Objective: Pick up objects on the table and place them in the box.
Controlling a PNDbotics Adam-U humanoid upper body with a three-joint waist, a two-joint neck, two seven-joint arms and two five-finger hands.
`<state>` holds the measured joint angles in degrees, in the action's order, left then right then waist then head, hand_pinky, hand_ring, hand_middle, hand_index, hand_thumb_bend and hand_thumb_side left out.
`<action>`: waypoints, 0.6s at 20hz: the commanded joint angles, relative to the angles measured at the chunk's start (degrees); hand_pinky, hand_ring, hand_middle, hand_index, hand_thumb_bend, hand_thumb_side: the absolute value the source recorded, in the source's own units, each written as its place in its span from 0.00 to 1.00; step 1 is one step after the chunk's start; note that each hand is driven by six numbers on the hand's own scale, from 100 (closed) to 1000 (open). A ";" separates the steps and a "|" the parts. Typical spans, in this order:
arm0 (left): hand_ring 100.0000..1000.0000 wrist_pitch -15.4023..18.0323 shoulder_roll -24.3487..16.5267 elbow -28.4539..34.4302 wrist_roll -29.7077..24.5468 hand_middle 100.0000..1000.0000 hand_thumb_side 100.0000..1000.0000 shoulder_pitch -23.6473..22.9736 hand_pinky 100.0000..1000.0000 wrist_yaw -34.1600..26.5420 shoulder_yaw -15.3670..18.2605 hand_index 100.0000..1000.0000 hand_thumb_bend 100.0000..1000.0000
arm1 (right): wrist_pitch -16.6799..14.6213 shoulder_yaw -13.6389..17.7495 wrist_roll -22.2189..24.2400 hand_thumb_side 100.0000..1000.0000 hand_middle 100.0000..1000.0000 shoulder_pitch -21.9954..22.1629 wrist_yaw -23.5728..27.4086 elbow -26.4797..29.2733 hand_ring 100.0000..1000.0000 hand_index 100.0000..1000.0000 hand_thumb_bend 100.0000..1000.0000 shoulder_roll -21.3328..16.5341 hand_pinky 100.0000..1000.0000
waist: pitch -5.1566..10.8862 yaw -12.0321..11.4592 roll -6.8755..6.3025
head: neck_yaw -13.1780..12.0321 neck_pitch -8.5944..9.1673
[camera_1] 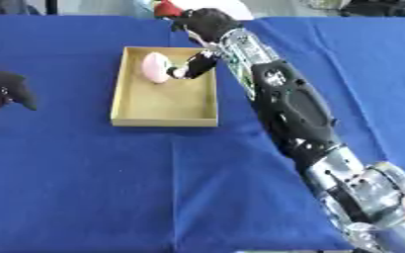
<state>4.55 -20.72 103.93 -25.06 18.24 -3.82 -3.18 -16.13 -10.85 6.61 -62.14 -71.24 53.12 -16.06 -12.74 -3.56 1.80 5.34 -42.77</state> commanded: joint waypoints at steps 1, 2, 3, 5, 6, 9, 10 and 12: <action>0.56 0.08 -1.05 0.76 0.62 0.53 0.80 -0.03 0.71 0.09 1.06 0.75 0.00 | 0.30 1.53 -2.18 0.46 0.64 0.68 3.33 5.89 0.65 0.81 0.27 -4.94 0.63 | 1.37 0.57 -0.39 | -1.29 0.11; 0.56 0.09 -1.13 0.73 0.81 0.53 0.80 -0.25 0.71 0.18 1.23 0.75 0.00 | 0.52 1.83 -3.17 0.44 0.62 1.75 4.37 7.57 0.64 0.80 0.23 -5.98 0.62 | 1.44 0.85 -0.41 | -1.72 0.05; 0.56 0.10 -1.17 0.68 1.00 0.53 0.80 -0.47 0.71 0.27 1.42 0.75 0.00 | 0.81 2.25 -4.13 0.44 0.61 2.96 5.35 9.17 0.63 0.80 0.22 -6.93 0.60 | 1.47 1.19 -0.44 | -2.18 -0.06; 0.56 0.08 -1.17 0.58 1.33 0.53 0.81 -0.78 0.71 0.46 1.67 0.75 0.00 | 1.31 2.84 -6.11 0.42 0.59 5.71 7.35 12.42 0.62 0.79 0.19 -8.52 0.59 | 1.46 1.75 -0.51 | -2.83 -0.12; 0.56 0.07 -1.14 0.53 1.44 0.53 0.81 -0.89 0.71 0.55 1.74 0.75 0.00 | 1.55 3.13 -7.13 0.42 0.59 7.25 8.37 14.08 0.61 0.79 0.18 -9.25 0.58 | 1.45 2.04 -0.57 | -3.11 -0.17; 0.56 0.03 -1.03 0.41 1.82 0.53 0.81 -1.12 0.71 0.77 1.99 0.75 0.00 | 2.85 3.92 -10.18 0.41 0.56 12.09 11.42 19.03 0.58 0.77 0.11 -10.73 0.54 | 1.39 2.65 -0.70 | -3.80 -0.17; 0.56 0.03 -1.03 0.40 1.94 0.53 0.81 -1.19 0.71 0.84 2.08 0.75 0.00 | 3.59 4.47 -11.14 0.41 0.55 13.65 12.39 20.60 0.58 0.76 0.09 -10.76 0.53 | 1.30 2.79 -0.75 | -4.09 -0.15; 0.56 -0.02 -0.97 0.32 2.20 0.54 0.81 -1.38 0.71 1.02 2.28 0.75 0.00 | 5.36 5.79 -13.09 0.42 0.53 16.82 14.33 23.77 0.56 0.75 0.04 -10.15 0.51 | 1.17 3.25 -0.84 | -4.59 -0.16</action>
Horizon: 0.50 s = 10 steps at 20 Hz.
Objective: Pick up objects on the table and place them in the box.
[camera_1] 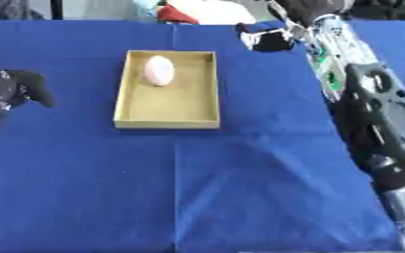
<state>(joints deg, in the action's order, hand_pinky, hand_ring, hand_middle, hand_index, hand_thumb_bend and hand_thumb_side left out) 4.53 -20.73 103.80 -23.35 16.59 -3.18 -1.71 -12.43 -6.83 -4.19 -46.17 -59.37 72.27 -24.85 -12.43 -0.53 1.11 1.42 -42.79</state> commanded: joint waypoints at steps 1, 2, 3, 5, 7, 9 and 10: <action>0.57 -0.03 -0.91 0.40 0.58 0.54 0.81 0.20 0.71 0.47 0.87 0.75 0.00 | 2.54 2.40 -3.21 0.42 0.52 2.34 3.38 6.10 0.55 0.74 0.01 -0.86 0.49 | 0.80 0.50 -0.23 | -0.89 -0.19; 0.57 -0.05 -0.83 0.37 0.64 0.54 0.82 0.16 0.71 0.55 0.92 0.75 0.00 | 3.41 3.08 -4.07 0.43 0.52 3.77 4.26 7.52 0.55 0.73 0.00 -0.22 0.49 | 0.74 0.76 -0.29 | -1.09 -0.15; 0.57 -0.06 -0.76 0.35 0.68 0.54 0.82 0.14 0.71 0.60 0.95 0.75 0.00 | 4.27 3.57 -4.84 0.44 0.51 5.18 5.13 8.86 0.54 0.73 0.00 0.33 0.47 | 0.69 0.90 -0.34 | -1.23 -0.10; 0.57 -0.06 -0.68 0.35 0.76 0.54 0.82 0.11 0.71 0.69 1.02 0.75 0.00 | 5.95 4.16 -6.33 0.46 0.50 7.95 6.83 11.24 0.53 0.72 0.00 1.35 0.47 | 0.57 0.99 -0.42 | -1.51 -0.18; 0.57 -0.07 -0.64 0.33 0.78 0.54 0.82 -0.01 0.71 0.80 1.05 0.75 0.00 | 7.31 4.12 -7.41 0.48 0.49 11.02 8.72 13.67 0.53 0.71 0.00 1.90 0.46 | 0.50 1.14 -0.46 | -1.64 -0.39; 0.57 -0.09 -0.51 0.29 0.70 0.53 0.82 -0.10 0.71 0.86 1.01 0.75 0.00 | 7.94 3.92 -7.96 0.49 0.49 14.26 10.72 15.91 0.53 0.70 0.00 2.13 0.46 | 0.54 1.32 -0.47 | -1.62 -0.61; 0.57 -0.11 -0.42 0.27 0.65 0.54 0.82 -0.12 0.71 0.85 0.97 0.75 0.00 | 8.15 3.93 -8.22 0.50 0.49 15.94 11.75 17.02 0.53 0.70 0.00 2.27 0.46 | 0.55 1.29 -0.45 | -1.61 -0.68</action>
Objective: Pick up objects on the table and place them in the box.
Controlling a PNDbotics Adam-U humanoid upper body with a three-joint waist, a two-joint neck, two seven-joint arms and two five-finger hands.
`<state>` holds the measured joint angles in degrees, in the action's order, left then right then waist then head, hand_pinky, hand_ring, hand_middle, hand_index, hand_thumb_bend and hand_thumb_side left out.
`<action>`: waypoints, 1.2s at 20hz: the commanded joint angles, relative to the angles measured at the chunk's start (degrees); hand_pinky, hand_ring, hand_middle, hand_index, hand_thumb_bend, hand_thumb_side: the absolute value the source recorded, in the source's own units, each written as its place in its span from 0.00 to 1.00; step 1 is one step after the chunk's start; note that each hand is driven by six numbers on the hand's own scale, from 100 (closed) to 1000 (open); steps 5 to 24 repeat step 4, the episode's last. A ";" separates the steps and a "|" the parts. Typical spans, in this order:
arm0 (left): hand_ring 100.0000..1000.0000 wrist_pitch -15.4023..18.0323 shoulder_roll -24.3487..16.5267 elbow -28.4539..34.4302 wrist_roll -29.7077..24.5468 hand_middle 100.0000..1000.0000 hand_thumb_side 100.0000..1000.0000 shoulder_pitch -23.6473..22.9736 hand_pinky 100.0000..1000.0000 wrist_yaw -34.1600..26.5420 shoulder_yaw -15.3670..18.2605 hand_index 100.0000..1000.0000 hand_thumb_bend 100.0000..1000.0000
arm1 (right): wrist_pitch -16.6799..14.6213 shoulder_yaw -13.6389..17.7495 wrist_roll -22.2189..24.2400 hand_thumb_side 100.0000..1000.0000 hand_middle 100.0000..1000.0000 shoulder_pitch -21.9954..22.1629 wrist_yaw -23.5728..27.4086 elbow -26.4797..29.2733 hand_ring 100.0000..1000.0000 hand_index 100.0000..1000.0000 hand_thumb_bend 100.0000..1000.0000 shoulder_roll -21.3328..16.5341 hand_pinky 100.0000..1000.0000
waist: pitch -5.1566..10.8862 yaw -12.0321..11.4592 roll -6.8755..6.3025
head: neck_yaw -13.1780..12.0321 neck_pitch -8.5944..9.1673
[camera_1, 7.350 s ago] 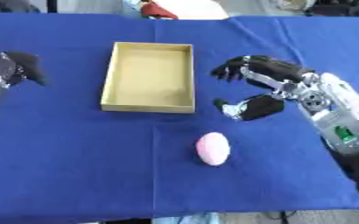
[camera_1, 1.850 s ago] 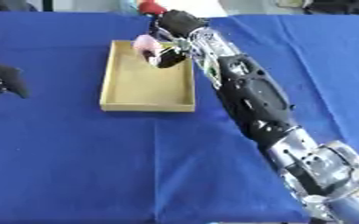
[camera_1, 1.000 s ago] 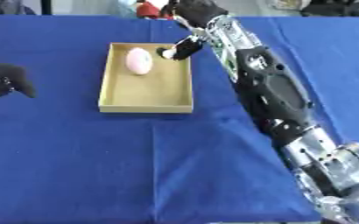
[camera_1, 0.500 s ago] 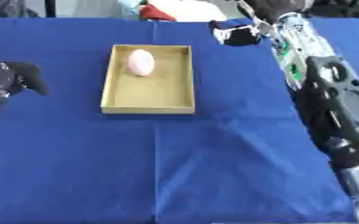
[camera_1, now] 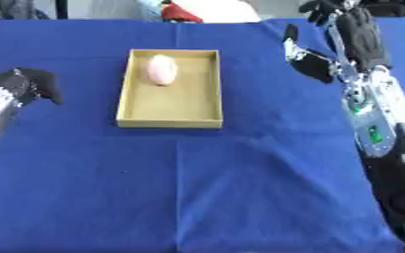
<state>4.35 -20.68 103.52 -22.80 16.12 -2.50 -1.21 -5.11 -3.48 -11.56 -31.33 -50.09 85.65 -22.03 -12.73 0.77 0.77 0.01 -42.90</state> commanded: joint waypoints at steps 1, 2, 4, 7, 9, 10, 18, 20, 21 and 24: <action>0.57 0.06 -0.41 0.54 0.02 0.54 0.83 0.31 0.71 0.18 0.43 0.75 0.00 | 1.03 0.65 -1.13 0.51 0.49 2.73 3.47 4.71 0.52 0.70 0.00 -0.40 0.45 | 0.86 -0.08 -0.11 | -0.23 -0.70; 0.57 0.06 -0.38 0.56 -0.08 0.54 0.83 0.25 0.71 0.22 0.38 0.75 0.00 | 1.16 0.75 -1.47 0.51 0.49 4.40 4.50 5.82 0.52 0.70 0.00 -0.15 0.45 | 0.88 -0.10 -0.13 | -0.25 -0.81; 0.57 0.09 -0.33 0.64 -0.26 0.54 0.83 0.15 0.72 0.28 0.30 0.75 0.00 | 1.41 0.96 -1.99 0.52 0.48 6.77 6.49 7.59 0.52 0.69 0.00 0.19 0.45 | 0.92 -0.03 -0.19 | -0.17 -1.00; 0.57 0.09 -0.33 0.64 -0.26 0.54 0.83 0.15 0.72 0.28 0.30 0.75 0.00 | 1.41 0.96 -1.99 0.52 0.48 6.77 6.49 7.59 0.52 0.69 0.00 0.19 0.45 | 0.92 -0.03 -0.19 | -0.17 -1.00; 0.57 0.09 -0.33 0.64 -0.26 0.54 0.83 0.15 0.72 0.28 0.30 0.75 0.00 | 1.41 0.96 -1.99 0.52 0.48 6.77 6.49 7.59 0.52 0.69 0.00 0.19 0.45 | 0.92 -0.03 -0.19 | -0.17 -1.00; 0.57 0.09 -0.33 0.64 -0.26 0.54 0.83 0.15 0.72 0.28 0.30 0.75 0.00 | 1.41 0.96 -1.99 0.52 0.48 6.77 6.49 7.59 0.52 0.69 0.00 0.19 0.45 | 0.92 -0.03 -0.19 | -0.17 -1.00; 0.57 0.09 -0.33 0.64 -0.26 0.54 0.83 0.15 0.72 0.28 0.30 0.75 0.00 | 1.41 0.96 -1.99 0.52 0.48 6.77 6.49 7.59 0.52 0.69 0.00 0.19 0.45 | 0.92 -0.03 -0.19 | -0.17 -1.00; 0.57 0.09 -0.33 0.64 -0.26 0.54 0.83 0.15 0.72 0.28 0.30 0.75 0.00 | 1.41 0.96 -1.99 0.52 0.48 6.77 6.49 7.59 0.52 0.69 0.00 0.19 0.45 | 0.92 -0.03 -0.19 | -0.17 -1.00; 0.57 0.09 -0.33 0.64 -0.26 0.54 0.83 0.15 0.72 0.28 0.30 0.75 0.00 | 1.41 0.96 -1.99 0.52 0.48 6.77 6.49 7.59 0.52 0.69 0.00 0.19 0.45 | 0.92 -0.03 -0.19 | -0.17 -1.00; 0.57 0.09 -0.33 0.64 -0.26 0.54 0.83 0.15 0.72 0.28 0.30 0.75 0.00 | 1.41 0.96 -1.99 0.52 0.48 6.77 6.49 7.59 0.52 0.69 0.00 0.19 0.45 | 0.92 -0.03 -0.19 | -0.17 -1.00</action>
